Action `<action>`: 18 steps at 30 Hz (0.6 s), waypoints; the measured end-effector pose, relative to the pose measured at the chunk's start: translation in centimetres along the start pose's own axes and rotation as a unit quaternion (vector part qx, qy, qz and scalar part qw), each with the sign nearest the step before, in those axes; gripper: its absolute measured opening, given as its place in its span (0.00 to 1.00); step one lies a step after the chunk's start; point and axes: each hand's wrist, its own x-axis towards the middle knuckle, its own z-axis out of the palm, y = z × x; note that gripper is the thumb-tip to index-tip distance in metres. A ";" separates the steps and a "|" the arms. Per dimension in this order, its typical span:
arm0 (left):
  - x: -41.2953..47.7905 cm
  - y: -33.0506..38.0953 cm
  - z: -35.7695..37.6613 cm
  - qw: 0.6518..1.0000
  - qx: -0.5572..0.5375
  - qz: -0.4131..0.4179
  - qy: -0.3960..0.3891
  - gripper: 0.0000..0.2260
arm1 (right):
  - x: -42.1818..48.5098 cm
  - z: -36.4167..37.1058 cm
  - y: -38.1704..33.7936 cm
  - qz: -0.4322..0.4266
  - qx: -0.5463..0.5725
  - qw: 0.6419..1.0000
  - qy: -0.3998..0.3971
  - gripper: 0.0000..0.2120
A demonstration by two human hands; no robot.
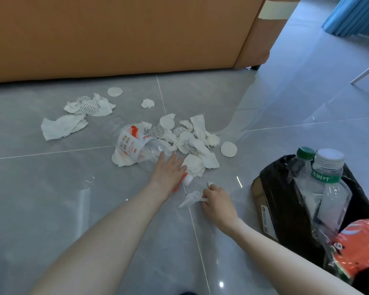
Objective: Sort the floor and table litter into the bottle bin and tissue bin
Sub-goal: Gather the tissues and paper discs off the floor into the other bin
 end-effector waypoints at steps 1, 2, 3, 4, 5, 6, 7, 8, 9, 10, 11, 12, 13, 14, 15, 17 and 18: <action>-0.1 -0.2 0.0 1.000 0.005 -0.002 0.000 0.27 | 0.2 -0.2 -0.1 0.004 -0.004 1.000 -0.001 0.08; -0.1 -0.4 0.3 1.000 0.014 -0.006 0.002 0.25 | 0.4 -0.3 -0.3 0.008 -0.009 1.000 -0.005 0.08; -0.1 -0.5 0.8 1.000 0.021 -0.006 0.001 0.23 | 0.6 -0.4 -0.4 0.013 -0.013 1.000 -0.008 0.09; -0.2 -0.8 1.1 1.000 0.028 -0.001 0.000 0.21 | 0.7 -0.4 -0.5 0.017 -0.014 1.000 -0.010 0.09; -0.1 -1.0 1.8 0.999 0.041 0.008 -0.001 0.19 | 0.8 -0.4 -0.6 0.021 -0.015 1.000 -0.011 0.09; -0.1 -1.4 2.8 0.998 0.054 0.011 0.011 0.18 | 0.8 -0.4 -0.7 0.023 -0.017 1.000 -0.012 0.09; -0.2 -1.9 3.4 0.997 0.066 0.004 0.032 0.17 | 0.8 -0.4 -0.8 0.024 -0.022 0.999 -0.013 0.09; -0.4 -2.4 3.7 0.994 0.083 -0.009 0.067 0.15 | 0.8 -0.4 -0.9 0.025 -0.027 0.999 -0.015 0.09; -0.8 -2.9 3.7 0.988 0.113 -0.019 0.099 0.11 | 0.8 -0.4 -1.0 0.027 -0.033 0.999 -0.018 0.10; -1.1 -3.3 3.8 0.985 0.121 -0.008 0.123 0.10 | 0.8 -0.5 -1.1 0.030 -0.035 0.999 -0.021 0.10; -1.4 -3.6 4.1 0.985 0.108 0.009 0.134 0.16 | 0.8 -0.6 -1.1 0.033 -0.031 0.999 -0.025 0.10; -1.7 -4.0 4.2 0.984 0.095 0.015 0.147 0.22 | 0.8 -0.7 -1.2 0.037 -0.021 0.999 -0.032 0.10; -2.2 -4.2 3.9 0.982 0.087 0.000 0.169 0.28 | 0.7 -0.8 -1.2 0.040 -0.010 0.998 -0.041 0.10; -2.5 -4.4 3.6 0.978 0.075 -0.013 0.193 0.34 | 0.7 -1.0 -1.3 0.042 0.001 0.998 -0.052 0.11; -2.7 -4.4 3.3 0.977 0.060 -0.030 0.203 0.39 | 0.6 -1.3 -1.4 0.044 0.012 0.997 -0.067 0.13; -3.0 -4.3 2.3 0.975 0.005 -0.049 0.216 0.45 | 0.5 -2.2 -1.8 0.051 0.035 0.995 -0.076 0.19; -3.2 -4.1 1.5 0.972 -0.028 -0.053 0.228 0.45 | 0.4 -2.9 -2.1 0.054 0.053 0.995 -0.064 0.22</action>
